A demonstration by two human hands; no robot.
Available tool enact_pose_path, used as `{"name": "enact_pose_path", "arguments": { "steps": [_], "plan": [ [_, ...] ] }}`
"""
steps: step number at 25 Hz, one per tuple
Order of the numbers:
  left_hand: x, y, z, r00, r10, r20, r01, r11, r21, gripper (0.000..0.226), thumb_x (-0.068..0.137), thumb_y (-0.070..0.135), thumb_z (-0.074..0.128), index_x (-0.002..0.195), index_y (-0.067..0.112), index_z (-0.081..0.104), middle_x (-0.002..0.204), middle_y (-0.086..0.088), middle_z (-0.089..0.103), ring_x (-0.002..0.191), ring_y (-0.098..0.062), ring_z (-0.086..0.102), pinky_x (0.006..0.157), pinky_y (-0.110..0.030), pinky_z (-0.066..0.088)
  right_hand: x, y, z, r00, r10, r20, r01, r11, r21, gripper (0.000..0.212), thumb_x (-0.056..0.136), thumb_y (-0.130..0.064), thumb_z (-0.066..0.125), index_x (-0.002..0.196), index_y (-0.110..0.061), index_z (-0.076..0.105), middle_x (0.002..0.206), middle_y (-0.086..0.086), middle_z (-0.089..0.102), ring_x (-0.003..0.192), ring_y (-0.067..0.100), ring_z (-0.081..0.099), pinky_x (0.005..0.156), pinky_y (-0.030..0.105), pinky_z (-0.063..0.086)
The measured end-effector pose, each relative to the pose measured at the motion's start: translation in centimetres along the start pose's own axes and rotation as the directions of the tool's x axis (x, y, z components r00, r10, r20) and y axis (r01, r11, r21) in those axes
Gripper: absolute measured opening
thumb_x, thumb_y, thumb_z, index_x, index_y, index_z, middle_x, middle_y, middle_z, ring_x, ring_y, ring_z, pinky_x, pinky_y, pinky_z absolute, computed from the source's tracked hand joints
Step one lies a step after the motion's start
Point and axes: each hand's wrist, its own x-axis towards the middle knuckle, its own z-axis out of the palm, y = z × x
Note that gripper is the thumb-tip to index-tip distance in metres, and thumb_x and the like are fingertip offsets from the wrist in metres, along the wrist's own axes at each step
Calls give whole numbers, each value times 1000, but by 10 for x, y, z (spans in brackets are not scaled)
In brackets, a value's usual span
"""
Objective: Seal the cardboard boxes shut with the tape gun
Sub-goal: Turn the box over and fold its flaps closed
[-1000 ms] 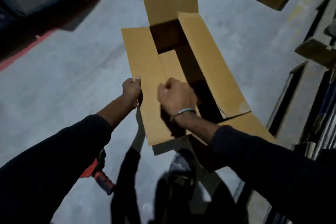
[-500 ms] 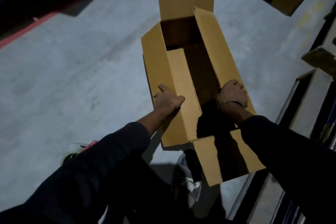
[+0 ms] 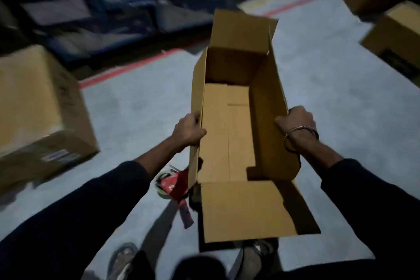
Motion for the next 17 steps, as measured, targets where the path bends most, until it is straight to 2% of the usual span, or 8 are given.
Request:
{"name": "enact_pose_path", "arguments": {
  "steps": [3, 6, 8, 9, 11, 14, 15, 17],
  "plan": [
    [-103, -73, -84, 990, -69, -123, 73, 997, 28, 49, 76, 28, 60, 124, 37, 59, 109, 4, 72, 90, -25, 70, 76, -44, 63, -58, -72, 20, 967, -167, 193, 146, 982, 119, 22, 85, -17, 66, 70, -9, 52, 75, 11, 58, 67, 27, 56, 59, 28, 41],
    [-208, -146, -136, 956, -219, -195, 197, 972, -124, 55, 77, 36, 62, 132, 37, 55, 117, 4, 70, 87, -25, 74, 58, -39, 61, -116, -125, 39, 881, -274, 386, 219, 959, 181, 8, 81, -10, 66, 78, -3, 63, 82, 14, 64, 72, 30, 60, 67, 35, 53],
    [-255, -191, -167, 930, -299, -215, 253, 943, -216, 65, 86, 31, 63, 148, 35, 47, 133, 7, 64, 95, -25, 73, 58, -37, 62, -154, -158, 55, 853, -281, 440, 192, 952, 237, 10, 74, -4, 68, 83, 1, 69, 83, 14, 67, 76, 34, 63, 75, 42, 60],
    [-272, -210, -178, 926, -308, -217, 252, 934, -254, 68, 88, 27, 62, 153, 36, 43, 137, 9, 61, 100, -25, 73, 62, -41, 64, -173, -172, 65, 849, -287, 445, 185, 948, 259, 9, 74, -5, 68, 82, 0, 70, 82, 12, 67, 76, 33, 62, 75, 42, 60],
    [-289, -241, -190, 929, -292, -227, 220, 930, -295, 72, 88, 23, 60, 156, 40, 40, 142, 12, 60, 108, -23, 71, 75, -48, 65, -209, -191, 94, 864, -305, 400, 214, 943, 255, 7, 80, -10, 64, 78, -5, 67, 76, 8, 65, 69, 27, 59, 65, 32, 53],
    [-294, -268, -182, 920, -298, -254, 230, 936, -266, 78, 85, 29, 58, 159, 41, 34, 148, 5, 59, 128, -24, 61, 102, -51, 56, -243, -195, 136, 900, -319, 298, 266, 942, 204, 15, 85, -17, 62, 76, -7, 68, 74, 9, 66, 67, 28, 61, 61, 29, 46],
    [-292, -280, -173, 916, -305, -262, 245, 940, -239, 79, 87, 29, 56, 161, 40, 30, 148, 2, 59, 130, -27, 60, 105, -50, 54, -251, -192, 147, 909, -316, 271, 270, 943, 192, 15, 85, -17, 63, 75, -7, 68, 72, 10, 66, 65, 29, 61, 59, 27, 45],
    [-286, -295, -156, 906, -314, -285, 271, 945, -182, 77, 94, 26, 55, 164, 35, 25, 143, -5, 62, 123, -29, 63, 100, -45, 56, -260, -184, 165, 914, -323, 246, 289, 943, 165, 14, 85, -16, 65, 75, -6, 68, 69, 10, 64, 65, 30, 60, 56, 26, 40]
  ]
}}
